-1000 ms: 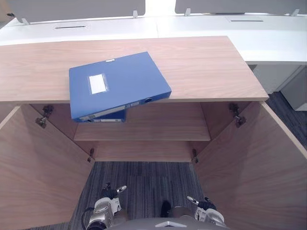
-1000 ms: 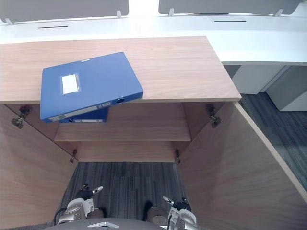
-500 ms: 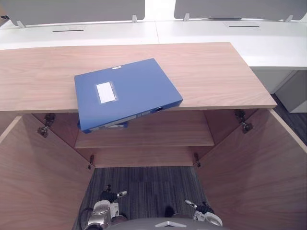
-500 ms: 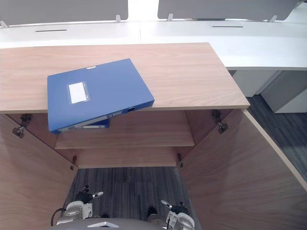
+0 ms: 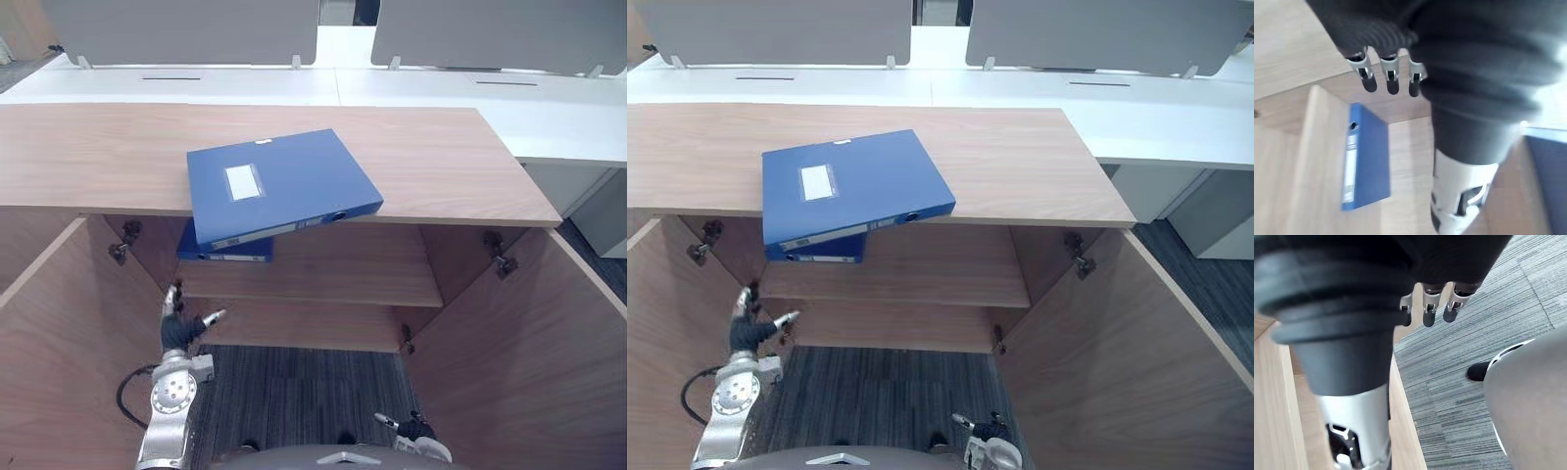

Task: Walk over to the cabinet, pick up the folder, carry it to the office cabinet, place the folder inside the office cabinet, then close the office cabinet door

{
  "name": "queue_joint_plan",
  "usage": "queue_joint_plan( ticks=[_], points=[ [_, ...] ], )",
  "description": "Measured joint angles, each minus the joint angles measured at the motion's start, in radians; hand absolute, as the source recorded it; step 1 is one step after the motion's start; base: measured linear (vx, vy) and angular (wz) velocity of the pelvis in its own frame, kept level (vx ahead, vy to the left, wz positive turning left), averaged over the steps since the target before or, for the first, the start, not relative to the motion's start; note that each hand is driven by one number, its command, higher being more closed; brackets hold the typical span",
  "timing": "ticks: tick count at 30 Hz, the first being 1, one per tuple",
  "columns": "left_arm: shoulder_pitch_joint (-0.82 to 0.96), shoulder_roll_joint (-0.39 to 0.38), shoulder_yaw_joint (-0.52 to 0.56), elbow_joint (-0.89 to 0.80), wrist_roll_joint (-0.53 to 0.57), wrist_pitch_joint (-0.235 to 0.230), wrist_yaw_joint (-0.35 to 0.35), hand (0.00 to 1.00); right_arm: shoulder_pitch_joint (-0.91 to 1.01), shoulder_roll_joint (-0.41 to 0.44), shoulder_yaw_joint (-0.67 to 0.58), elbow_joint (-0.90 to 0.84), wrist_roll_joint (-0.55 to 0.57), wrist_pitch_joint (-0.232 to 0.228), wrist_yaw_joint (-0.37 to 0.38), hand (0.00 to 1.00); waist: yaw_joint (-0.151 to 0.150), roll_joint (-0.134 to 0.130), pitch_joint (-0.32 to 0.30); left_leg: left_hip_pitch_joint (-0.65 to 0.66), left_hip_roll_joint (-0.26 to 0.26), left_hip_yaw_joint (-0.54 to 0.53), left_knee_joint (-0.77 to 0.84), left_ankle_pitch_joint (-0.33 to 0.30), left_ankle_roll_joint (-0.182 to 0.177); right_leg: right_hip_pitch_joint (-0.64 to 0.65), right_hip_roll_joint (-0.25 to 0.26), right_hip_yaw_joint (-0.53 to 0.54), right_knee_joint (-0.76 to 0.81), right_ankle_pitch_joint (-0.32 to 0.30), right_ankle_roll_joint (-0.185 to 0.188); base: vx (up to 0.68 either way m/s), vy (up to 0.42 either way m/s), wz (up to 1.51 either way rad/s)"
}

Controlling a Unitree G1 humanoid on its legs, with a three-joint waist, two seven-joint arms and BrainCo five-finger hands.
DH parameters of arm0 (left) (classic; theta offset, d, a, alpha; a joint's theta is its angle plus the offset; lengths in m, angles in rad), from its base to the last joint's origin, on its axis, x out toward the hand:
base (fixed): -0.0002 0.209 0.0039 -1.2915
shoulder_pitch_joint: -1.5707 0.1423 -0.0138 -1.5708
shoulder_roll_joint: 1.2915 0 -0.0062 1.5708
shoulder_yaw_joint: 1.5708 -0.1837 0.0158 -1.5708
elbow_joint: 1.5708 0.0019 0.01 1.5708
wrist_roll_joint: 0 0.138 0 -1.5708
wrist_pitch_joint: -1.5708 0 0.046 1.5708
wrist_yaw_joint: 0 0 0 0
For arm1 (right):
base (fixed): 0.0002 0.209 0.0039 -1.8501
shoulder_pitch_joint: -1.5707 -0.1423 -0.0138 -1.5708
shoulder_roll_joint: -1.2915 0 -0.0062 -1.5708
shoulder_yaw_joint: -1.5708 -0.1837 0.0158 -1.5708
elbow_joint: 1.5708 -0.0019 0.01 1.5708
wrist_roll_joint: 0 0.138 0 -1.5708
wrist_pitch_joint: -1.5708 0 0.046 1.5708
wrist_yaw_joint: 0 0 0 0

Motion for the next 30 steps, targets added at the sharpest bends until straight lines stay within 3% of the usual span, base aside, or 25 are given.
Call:
queue_joint_plan(
  ticks=[6, 14, 19, 24, 30],
  points=[
    [0.013, 0.002, -0.001, -0.218, 0.082, -0.042, 0.041, 0.0, 0.01, 0.0, 0.01, 0.001, 0.0, -0.001, 0.001, 0.0, 0.007, -0.006, -0.022, -0.002, 0.004, -0.003, 0.003, -0.01, -0.008, 0.011, -0.002, -0.001, 0.003, -0.007, 0.005, 0.0, 0.0, 0.0],
    [0.012, 0.014, -0.006, -0.353, 0.233, -0.054, 0.079, 0.0, 0.01, 0.0, 0.008, 0.024, 0.0, -0.003, 0.005, 0.0, 0.009, 0.0, -0.044, 0.013, 0.005, -0.005, 0.006, -0.013, -0.004, 0.027, 0.004, 0.011, 0.007, -0.012, 0.003, 0.0, 0.0, 0.0],
    [0.009, 0.068, -0.058, -0.396, 0.33, -0.058, 0.097, 0.0, 0.0, -0.014, 0.008, 0.058, 0.0, -0.004, 0.006, 0.0, 0.005, 0.006, -0.058, 0.018, 0.005, -0.005, 0.006, -0.017, -0.009, 0.026, 0.005, 0.02, 0.016, -0.017, 0.002, -0.01, -0.001, -0.01],
    [-0.034, 0.182, -0.16, -0.402, 0.471, -0.058, 0.102, 0.0, -0.002, -0.022, 0.01, 0.062, 0.0, -0.003, 0.007, 0.0, -0.002, 0.013, -0.062, 0.035, -0.001, -0.009, -0.004, -0.014, -0.006, 0.024, 0.005, 0.032, 0.028, -0.024, 0.001, -0.04, -0.004, -0.04],
    [-0.117, 0.267, -0.239, -0.362, 0.641, -0.043, 0.102, 0.0, -0.012, -0.023, 0.015, 0.063, 0.0, -0.002, 0.007, 0.0, -0.028, 0.012, -0.063, 0.049, -0.013, -0.035, -0.023, -0.002, 0.003, 0.025, 0.003, 0.033, 0.016, -0.025, -0.007, 0.0, -0.001, -0.01]
  ],
)
